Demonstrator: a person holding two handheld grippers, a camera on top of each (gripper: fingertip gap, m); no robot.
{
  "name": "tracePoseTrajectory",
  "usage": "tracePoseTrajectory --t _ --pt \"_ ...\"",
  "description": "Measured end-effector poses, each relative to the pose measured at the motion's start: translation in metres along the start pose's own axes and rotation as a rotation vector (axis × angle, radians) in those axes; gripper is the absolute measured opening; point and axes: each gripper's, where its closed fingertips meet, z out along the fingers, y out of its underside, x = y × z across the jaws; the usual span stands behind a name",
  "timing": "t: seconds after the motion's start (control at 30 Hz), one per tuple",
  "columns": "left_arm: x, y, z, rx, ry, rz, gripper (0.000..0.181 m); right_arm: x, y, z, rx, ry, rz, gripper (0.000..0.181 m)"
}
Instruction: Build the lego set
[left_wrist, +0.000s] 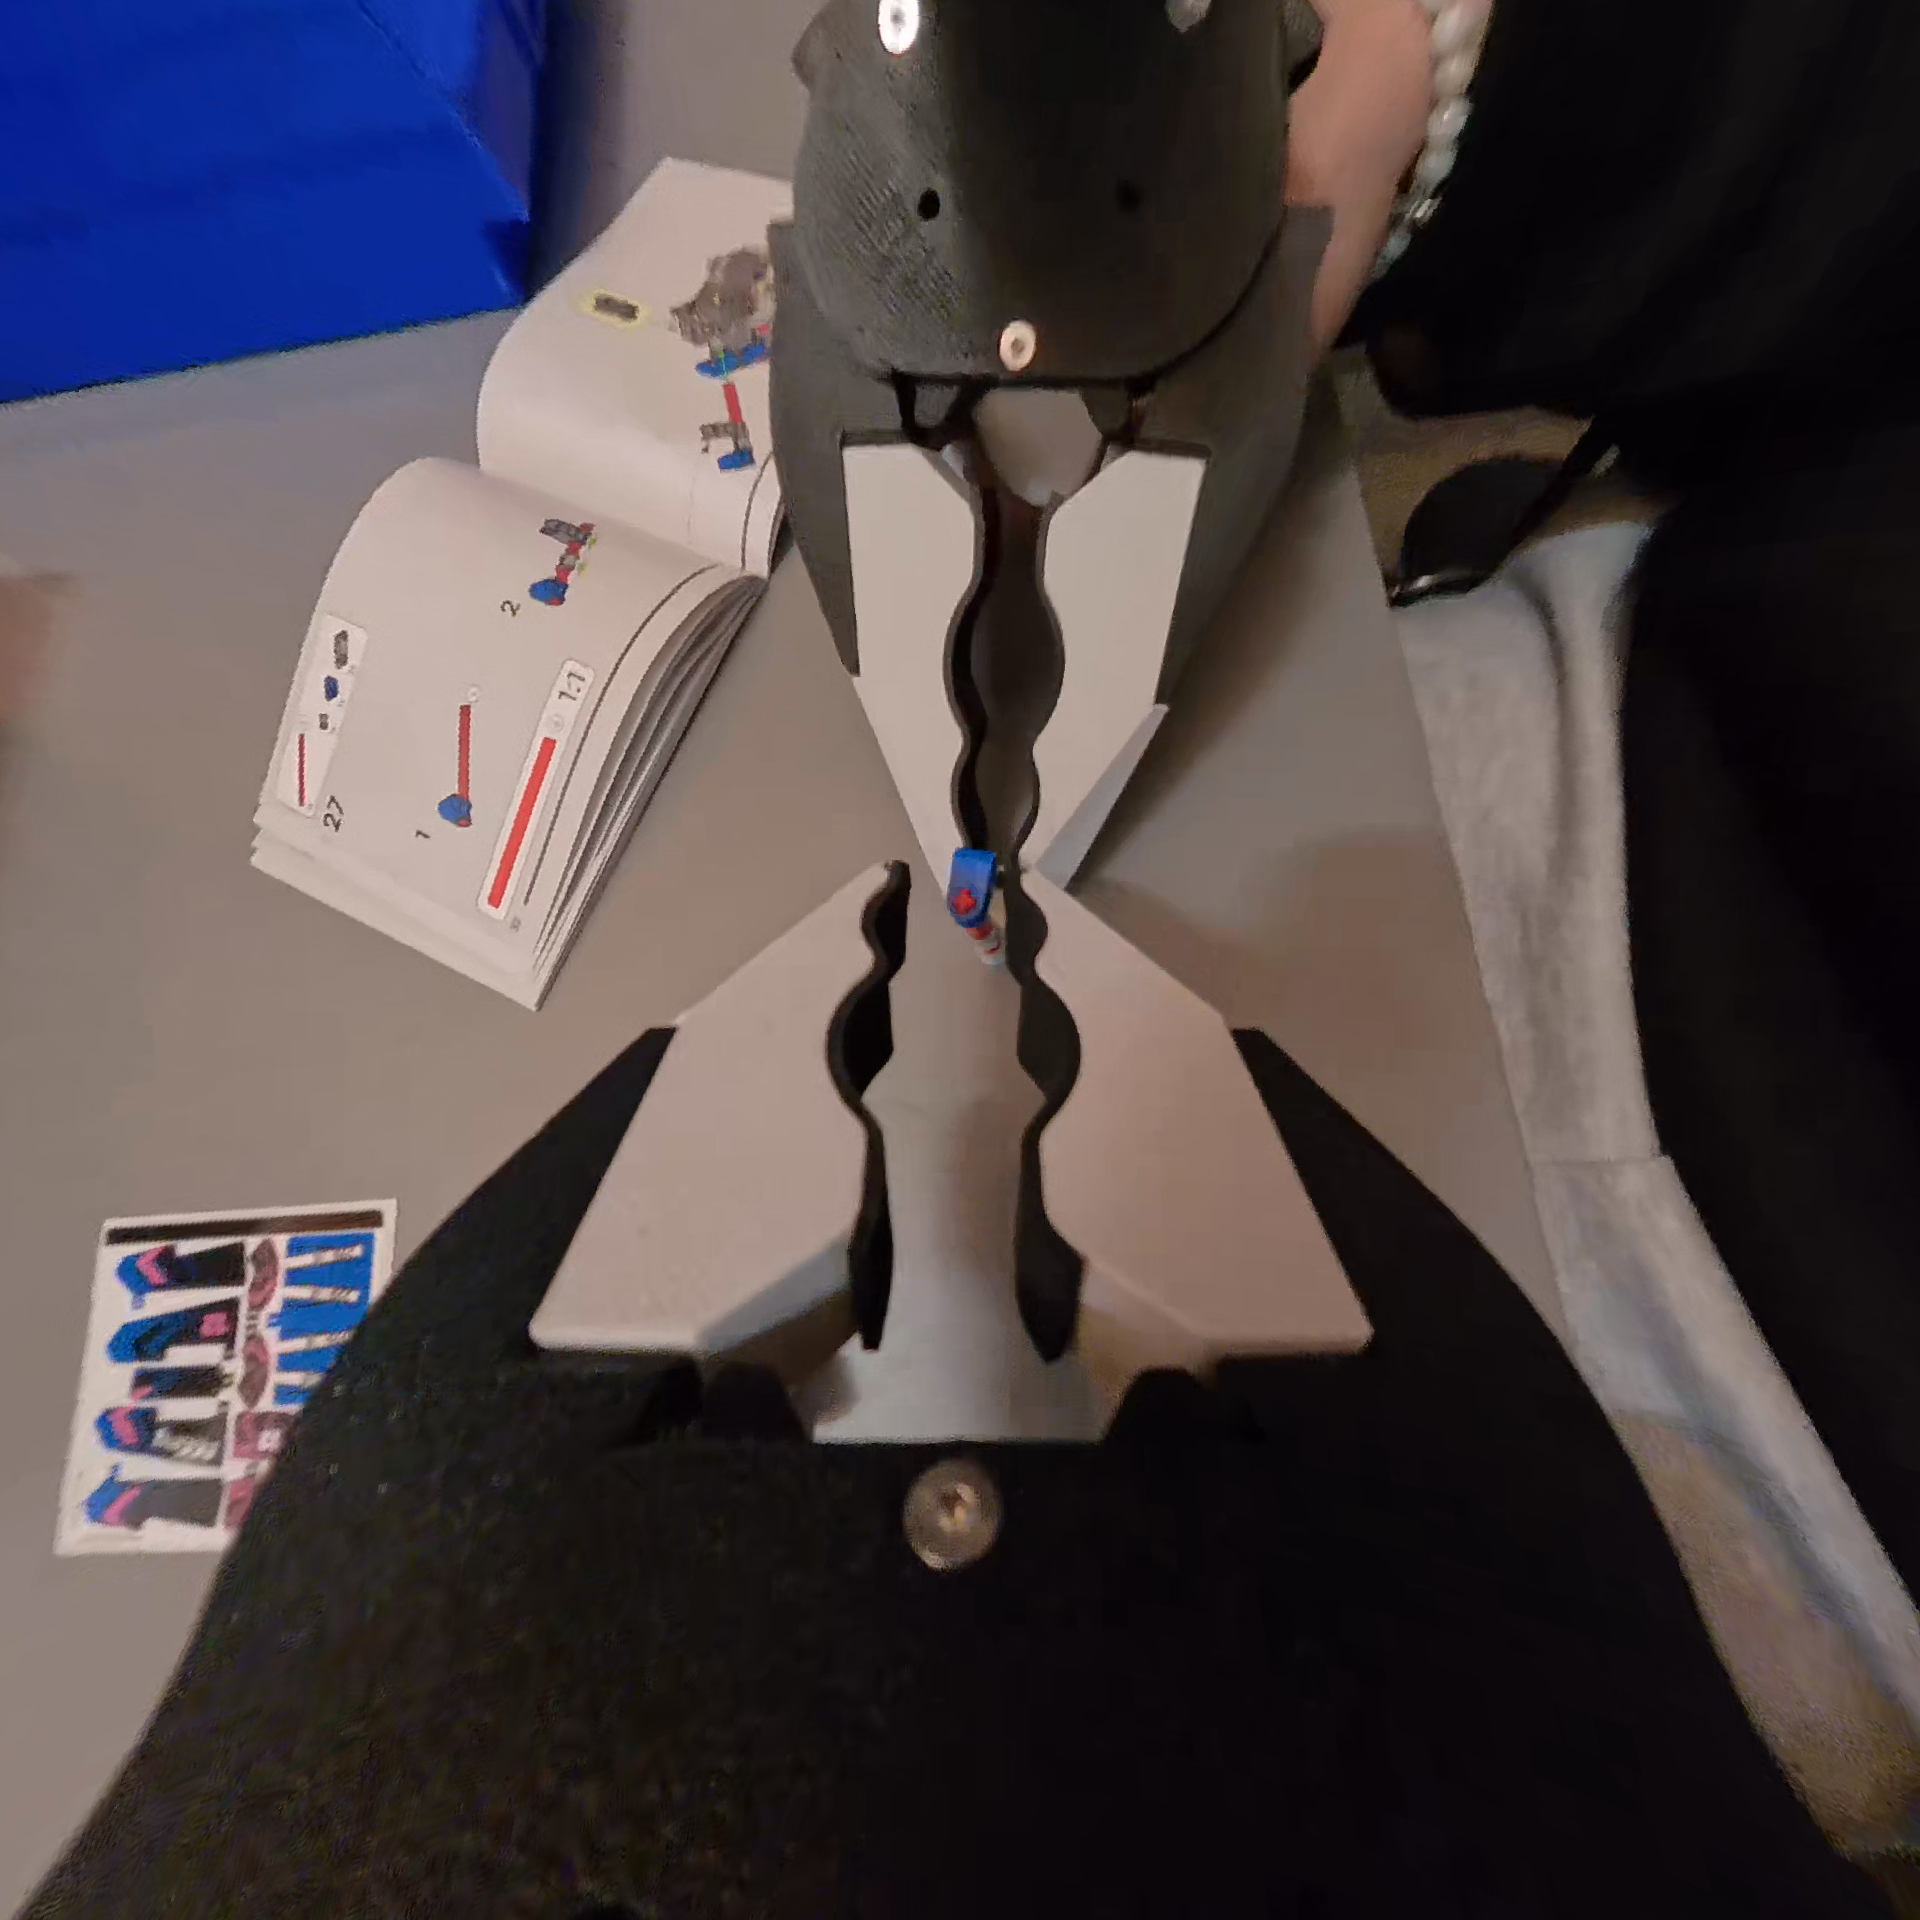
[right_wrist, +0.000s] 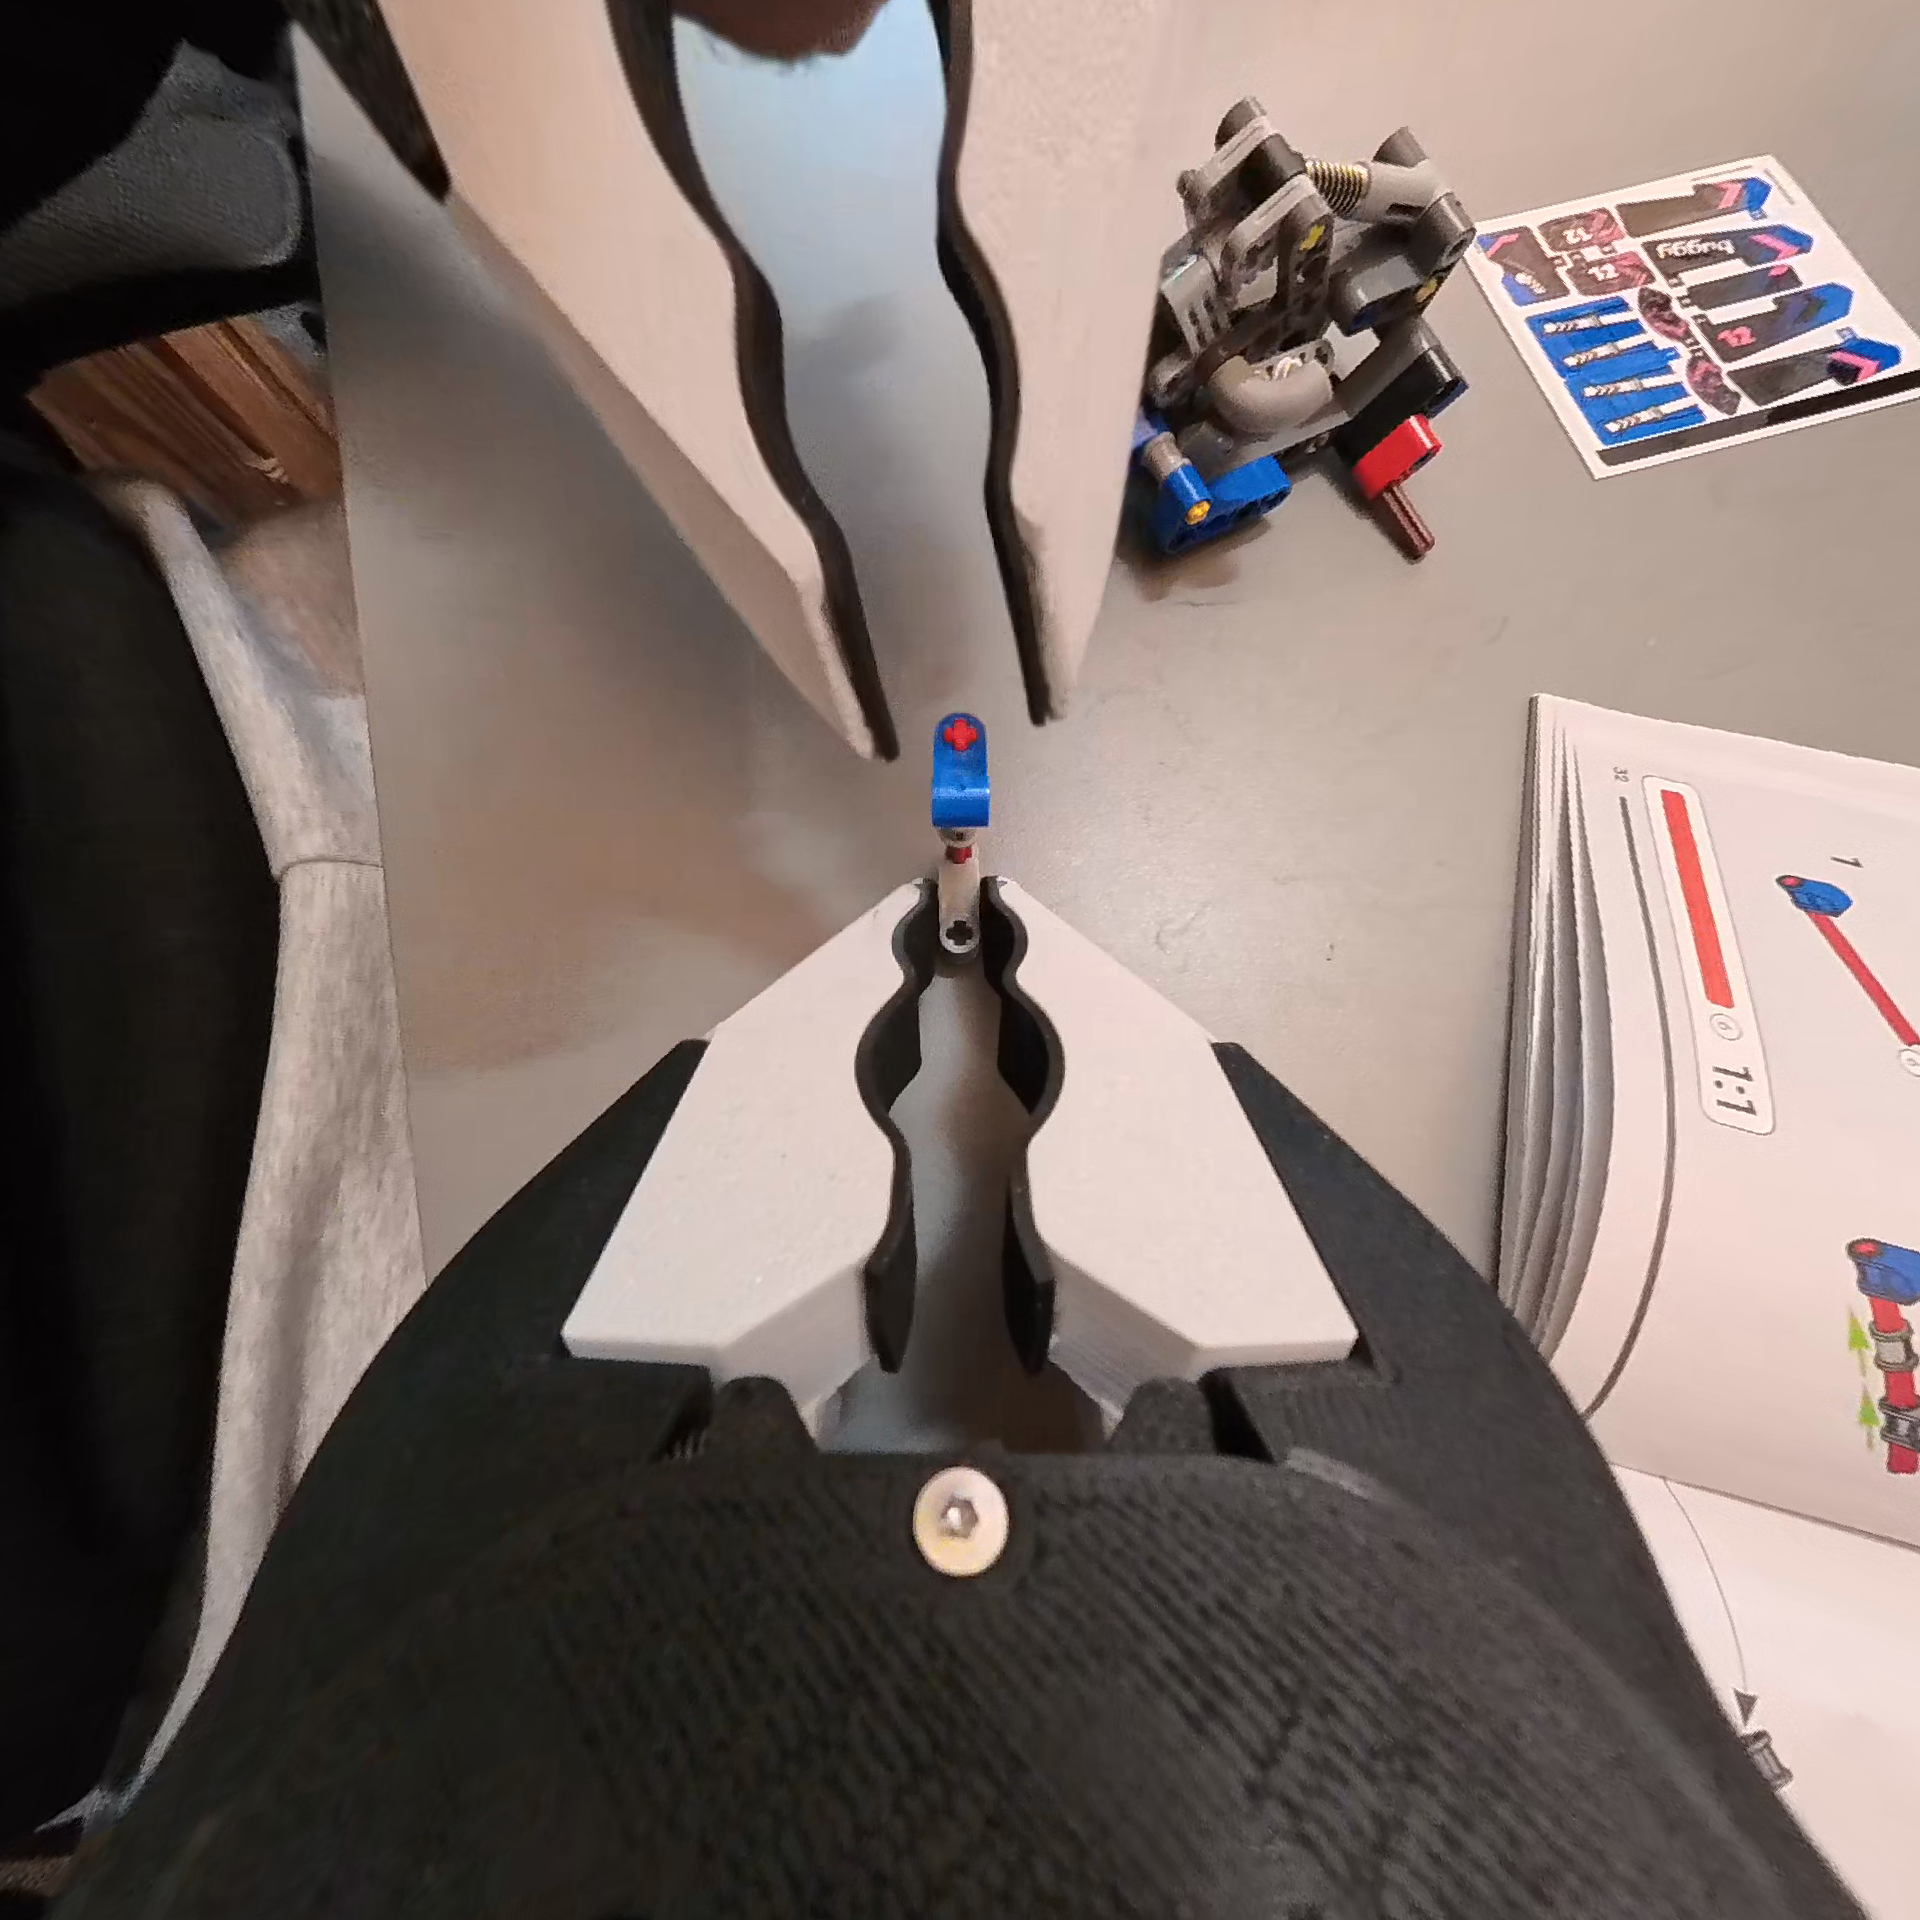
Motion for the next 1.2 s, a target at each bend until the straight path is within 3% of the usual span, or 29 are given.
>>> tracePoseTrajectory --t 0.1,0.23,0.33,0.43,0.53,0.6,0.87,1.0,1.2 --pt "-0.001 0.009 0.007 -0.113 -0.016 0.04 0.008 0.0 0.0 0.0 0.0 0.004 -0.004 0.006" --pt "-0.002 0.013 0.007 -0.124 -0.057 0.029 0.006 -0.001 0.003 -0.004 0.001 0.001 0.006 0.009" --pt "-0.004 0.017 0.003 -0.037 -0.071 -0.096 0.005 0.002 0.005 -0.007 0.003 0.015 0.004 0.013" --pt "-0.007 0.028 -0.002 0.094 -0.087 -0.274 0.005 0.004 0.005 -0.007 0.005 0.035 -0.008 0.032" --pt "-0.004 0.059 -0.006 0.094 -0.092 -0.393 0.004 0.012 0.003 -0.01 0.022 0.084 0.008 0.032" --pt "-0.001 0.075 -0.008 0.057 -0.104 -0.41 0.005 0.01 0.003 -0.007 0.011 0.077 0.01 0.03" --pt "0.007 0.076 -0.01 0.06 -0.057 -0.436 0.004 0.01 -0.008 0.007 0.003 0.078 -0.023 0.029" --pt "0.009 0.075 -0.01 0.07 -0.022 -0.457 0.008 0.009 -0.016 0.015 0.012 0.025 -0.141 0.029" --pt "0.008 0.08 -0.014 0.028 -0.101 -0.325 0.021 0.003 -0.023 0.026 0.002 -0.074 -0.186 0.007"
